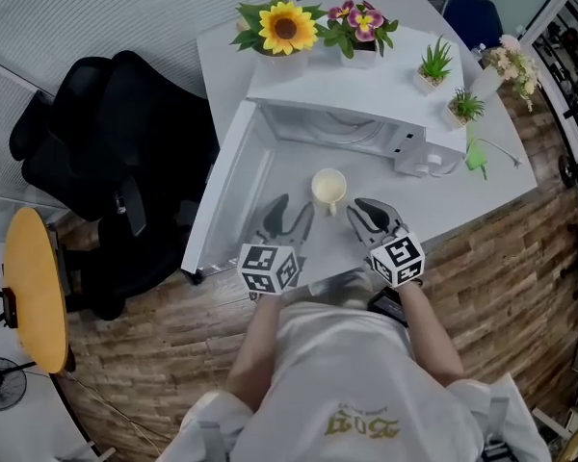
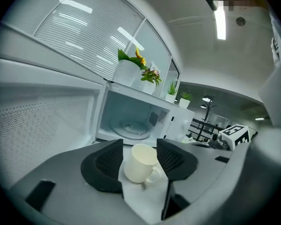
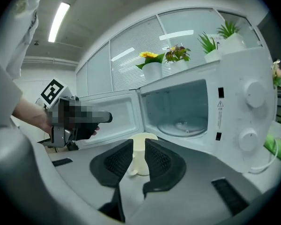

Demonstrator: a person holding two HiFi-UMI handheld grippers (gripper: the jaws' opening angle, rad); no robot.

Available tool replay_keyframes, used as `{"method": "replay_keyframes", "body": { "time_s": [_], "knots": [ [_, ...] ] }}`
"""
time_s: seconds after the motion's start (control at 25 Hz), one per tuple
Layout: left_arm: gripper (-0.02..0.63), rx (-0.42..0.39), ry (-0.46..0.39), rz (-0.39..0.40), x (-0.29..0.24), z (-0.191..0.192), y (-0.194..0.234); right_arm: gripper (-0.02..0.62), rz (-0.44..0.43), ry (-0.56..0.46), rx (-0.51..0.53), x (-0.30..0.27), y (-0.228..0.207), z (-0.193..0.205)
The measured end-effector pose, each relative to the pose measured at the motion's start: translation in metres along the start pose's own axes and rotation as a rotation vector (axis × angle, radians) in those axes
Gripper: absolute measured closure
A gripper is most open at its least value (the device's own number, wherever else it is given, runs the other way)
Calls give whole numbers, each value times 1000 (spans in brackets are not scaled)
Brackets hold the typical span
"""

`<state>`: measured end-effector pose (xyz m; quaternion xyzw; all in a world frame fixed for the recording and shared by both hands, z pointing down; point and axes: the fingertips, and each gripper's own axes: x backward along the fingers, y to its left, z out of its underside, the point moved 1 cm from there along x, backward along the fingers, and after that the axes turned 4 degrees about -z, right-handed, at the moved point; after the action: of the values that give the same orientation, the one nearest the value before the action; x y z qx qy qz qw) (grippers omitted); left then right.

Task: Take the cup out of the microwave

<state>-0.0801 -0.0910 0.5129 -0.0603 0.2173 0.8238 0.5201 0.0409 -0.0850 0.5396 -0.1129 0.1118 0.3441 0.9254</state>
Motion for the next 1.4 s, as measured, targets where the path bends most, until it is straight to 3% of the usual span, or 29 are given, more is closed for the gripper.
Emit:
{"method": "replay_keyframes", "body": {
  "time_s": [0.28, 0.48, 0.56, 0.68, 0.8, 0.92, 1.4],
  "knots": [
    [397, -38, -44, 14, 11, -18, -10, 515, 66, -131, -104, 18, 6, -46],
    [416, -38, -80, 10, 26, -26, -13, 539, 125, -154, -102, 27, 9, -64],
    [435, -57, -100, -3, 32, -28, -14, 550, 129, -165, -98, 30, 11, -68],
    [530, -121, -144, -39, 40, -37, -13, 574, 137, -187, -96, 34, 13, -74],
    [553, -100, -163, -50, 43, -43, -10, 583, 150, -189, -67, 37, 15, -76],
    [590, -71, -162, -55, 43, -45, -7, 583, 165, -188, -61, 40, 15, -76],
    [592, -53, -53, -50, 38, -27, -7, 583, 198, -68, 24, 34, 18, -60]
  ]
}}
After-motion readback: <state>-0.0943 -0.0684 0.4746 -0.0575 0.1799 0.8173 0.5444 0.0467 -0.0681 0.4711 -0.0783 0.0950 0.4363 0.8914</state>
